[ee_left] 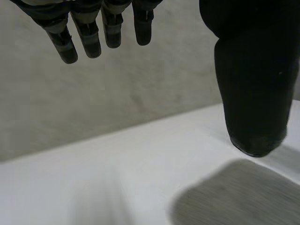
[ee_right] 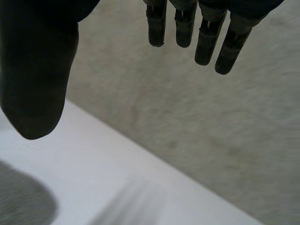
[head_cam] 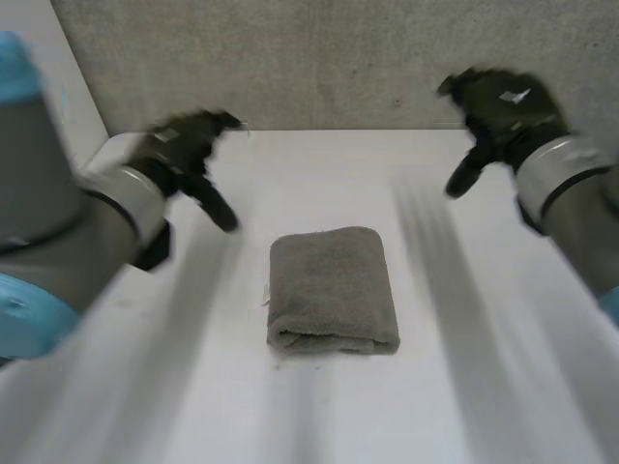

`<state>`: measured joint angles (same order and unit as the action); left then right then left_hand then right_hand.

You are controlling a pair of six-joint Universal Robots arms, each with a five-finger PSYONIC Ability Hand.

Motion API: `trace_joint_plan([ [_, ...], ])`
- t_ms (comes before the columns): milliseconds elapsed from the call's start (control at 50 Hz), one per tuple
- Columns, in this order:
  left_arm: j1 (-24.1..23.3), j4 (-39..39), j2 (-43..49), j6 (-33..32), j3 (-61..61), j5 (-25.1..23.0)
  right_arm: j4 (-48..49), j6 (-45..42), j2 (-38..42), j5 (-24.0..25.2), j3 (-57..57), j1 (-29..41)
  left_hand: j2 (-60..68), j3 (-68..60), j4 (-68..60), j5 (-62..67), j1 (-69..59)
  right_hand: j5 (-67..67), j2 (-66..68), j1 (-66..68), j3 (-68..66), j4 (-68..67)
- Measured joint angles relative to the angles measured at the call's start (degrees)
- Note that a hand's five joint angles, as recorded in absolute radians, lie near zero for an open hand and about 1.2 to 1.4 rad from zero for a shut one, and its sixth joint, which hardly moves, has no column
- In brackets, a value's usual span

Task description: Fold the towel.

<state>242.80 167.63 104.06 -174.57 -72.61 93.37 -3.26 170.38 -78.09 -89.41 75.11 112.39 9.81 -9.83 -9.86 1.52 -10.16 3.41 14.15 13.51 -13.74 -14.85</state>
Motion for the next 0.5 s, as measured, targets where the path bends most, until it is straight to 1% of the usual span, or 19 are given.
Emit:
trace_joint_plan([
  [80,3.4,-1.7,-3.6,-3.0,0.0,-0.1,-2.6,-0.4,-2.7,-0.8,-0.7,-2.2,0.0,0.0,0.0,0.0,0.0,0.0,0.0,0.0,0.0,0.0],
  [200,5.6,-2.2,-5.7,-5.4,-0.8,-0.1,-5.3,-0.6,-3.9,-0.6,-0.8,-4.0,0.0,0.0,0.0,0.0,0.0,0.0,0.0,0.0,0.0,0.0],
  [500,6.1,-1.2,-5.8,-5.3,-2.5,-0.2,-5.5,-0.3,-3.5,0.1,1.3,-3.3,0.0,0.0,0.0,0.0,0.0,0.0,0.0,0.0,0.0,0.0],
])
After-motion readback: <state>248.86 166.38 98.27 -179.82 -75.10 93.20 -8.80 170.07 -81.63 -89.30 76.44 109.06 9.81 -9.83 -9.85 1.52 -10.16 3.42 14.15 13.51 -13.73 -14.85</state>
